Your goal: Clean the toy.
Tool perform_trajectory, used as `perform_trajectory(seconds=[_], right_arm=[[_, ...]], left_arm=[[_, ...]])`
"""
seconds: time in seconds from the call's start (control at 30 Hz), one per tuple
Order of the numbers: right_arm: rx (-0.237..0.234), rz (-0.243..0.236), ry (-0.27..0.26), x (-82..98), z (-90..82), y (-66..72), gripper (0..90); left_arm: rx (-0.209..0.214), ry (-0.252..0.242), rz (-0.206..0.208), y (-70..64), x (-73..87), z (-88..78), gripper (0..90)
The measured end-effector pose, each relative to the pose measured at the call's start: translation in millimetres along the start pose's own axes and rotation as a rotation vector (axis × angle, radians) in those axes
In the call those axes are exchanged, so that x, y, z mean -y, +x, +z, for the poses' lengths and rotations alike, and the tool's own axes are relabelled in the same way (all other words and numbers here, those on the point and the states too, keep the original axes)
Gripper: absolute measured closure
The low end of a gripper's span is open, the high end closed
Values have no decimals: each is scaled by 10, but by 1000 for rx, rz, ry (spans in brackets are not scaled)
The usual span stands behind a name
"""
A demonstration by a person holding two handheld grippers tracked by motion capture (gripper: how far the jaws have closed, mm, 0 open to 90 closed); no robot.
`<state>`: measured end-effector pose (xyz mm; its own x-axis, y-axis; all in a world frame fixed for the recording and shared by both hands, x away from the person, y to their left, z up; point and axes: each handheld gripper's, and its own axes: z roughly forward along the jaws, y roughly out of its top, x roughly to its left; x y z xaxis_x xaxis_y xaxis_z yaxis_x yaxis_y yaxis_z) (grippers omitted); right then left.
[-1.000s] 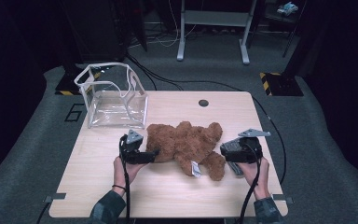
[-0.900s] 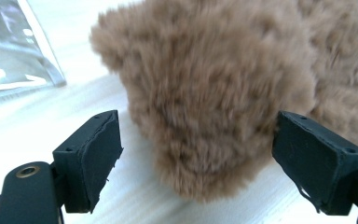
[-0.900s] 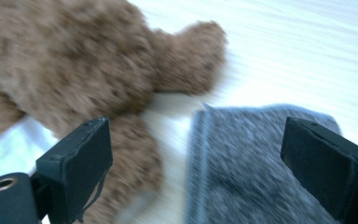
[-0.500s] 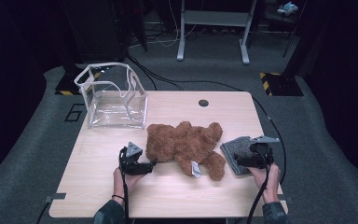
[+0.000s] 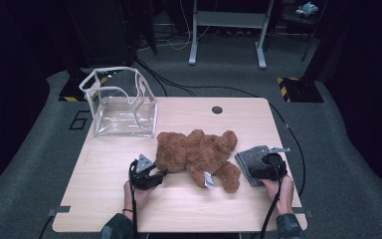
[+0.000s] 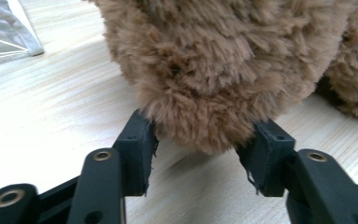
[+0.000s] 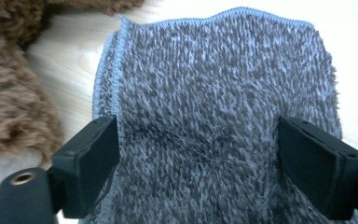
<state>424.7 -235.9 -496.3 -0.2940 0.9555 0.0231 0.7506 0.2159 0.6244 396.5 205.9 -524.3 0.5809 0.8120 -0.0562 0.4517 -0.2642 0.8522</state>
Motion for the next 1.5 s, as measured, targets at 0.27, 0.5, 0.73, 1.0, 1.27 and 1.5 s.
perform_trajectory(seconds=[0.27, 0.5, 0.73, 1.0, 1.27, 1.5], right_arm=[[23, 12, 11, 65, 60, 4, 316], [22, -1, -23, 102, 51, -10, 542], [10, 11, -43, 113, 16, -23, 763], [-10, 22, -88, 36, -160, -17, 797], [-25, -40, -168, -191, -476, 112, 799], [-58, -107, -230, -479, -735, 341, 798]], left_arm=[[13, -5, 19, -5, -1, 4, 706], [0, 8, 22, -14, -6, 19, 783], [-1, 18, 20, -16, -9, 23, 806], [-4, 13, 22, -20, -7, 23, 806], [-2, 7, 23, -21, -5, 19, 804], [-2, 7, 23, -21, -5, 19, 802]])
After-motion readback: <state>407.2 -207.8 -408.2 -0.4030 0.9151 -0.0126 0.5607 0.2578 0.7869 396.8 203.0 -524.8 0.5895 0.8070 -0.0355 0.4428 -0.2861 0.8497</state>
